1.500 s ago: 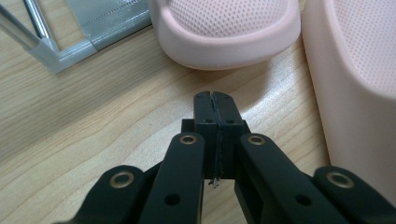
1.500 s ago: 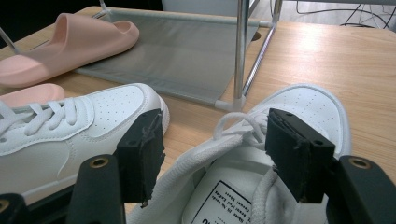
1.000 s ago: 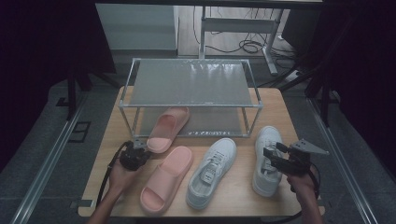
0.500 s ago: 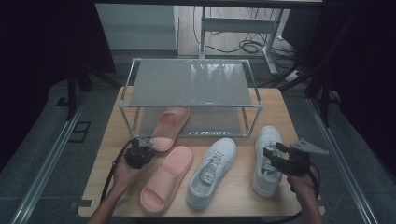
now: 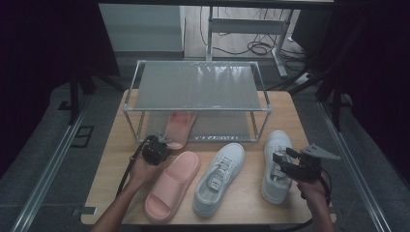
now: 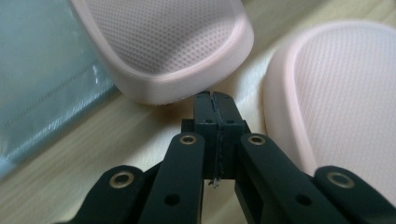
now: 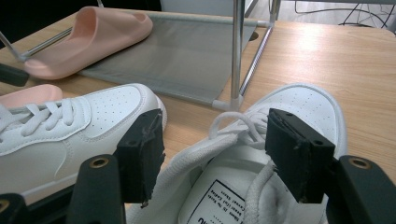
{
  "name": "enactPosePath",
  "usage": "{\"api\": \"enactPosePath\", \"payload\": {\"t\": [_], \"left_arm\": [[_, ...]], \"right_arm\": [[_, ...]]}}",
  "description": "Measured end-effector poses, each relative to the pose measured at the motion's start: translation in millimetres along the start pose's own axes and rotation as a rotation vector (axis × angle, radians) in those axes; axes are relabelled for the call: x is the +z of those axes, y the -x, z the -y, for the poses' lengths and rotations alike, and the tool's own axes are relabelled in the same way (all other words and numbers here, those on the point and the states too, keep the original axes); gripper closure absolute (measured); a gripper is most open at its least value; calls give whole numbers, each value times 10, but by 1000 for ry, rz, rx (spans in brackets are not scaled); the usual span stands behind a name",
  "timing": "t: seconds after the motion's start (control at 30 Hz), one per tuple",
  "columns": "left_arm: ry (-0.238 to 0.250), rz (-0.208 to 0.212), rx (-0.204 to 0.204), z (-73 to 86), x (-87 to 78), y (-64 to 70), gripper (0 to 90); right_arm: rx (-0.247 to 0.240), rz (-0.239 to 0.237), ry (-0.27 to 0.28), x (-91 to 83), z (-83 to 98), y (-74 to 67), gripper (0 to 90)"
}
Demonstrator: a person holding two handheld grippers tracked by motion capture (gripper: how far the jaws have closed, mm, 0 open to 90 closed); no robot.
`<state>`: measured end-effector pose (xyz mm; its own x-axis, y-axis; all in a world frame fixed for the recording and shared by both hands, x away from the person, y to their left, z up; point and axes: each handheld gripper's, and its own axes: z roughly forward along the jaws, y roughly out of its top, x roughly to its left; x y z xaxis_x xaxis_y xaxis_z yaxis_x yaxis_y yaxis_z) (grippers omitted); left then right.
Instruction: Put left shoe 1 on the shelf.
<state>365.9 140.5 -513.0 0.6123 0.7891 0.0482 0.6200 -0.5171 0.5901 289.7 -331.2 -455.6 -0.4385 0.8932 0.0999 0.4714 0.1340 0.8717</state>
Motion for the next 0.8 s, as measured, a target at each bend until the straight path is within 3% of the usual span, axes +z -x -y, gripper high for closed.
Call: {"api": "enactPosePath", "payload": {"t": [0.27, 0.33, 0.8], "left_arm": [[1, -3, -15, -134, 128, -2, 898], [6, -4, 1, -170, 162, -7, 898], [-2, -3, -8, -354, 322, 23, 897]], "right_arm": [[3, 2, 1, -4, 1, 13, 376], [2, 2, 2, -5, 0, 13, 376], [2, 1, 3, -8, -1, 12, 376]]}}
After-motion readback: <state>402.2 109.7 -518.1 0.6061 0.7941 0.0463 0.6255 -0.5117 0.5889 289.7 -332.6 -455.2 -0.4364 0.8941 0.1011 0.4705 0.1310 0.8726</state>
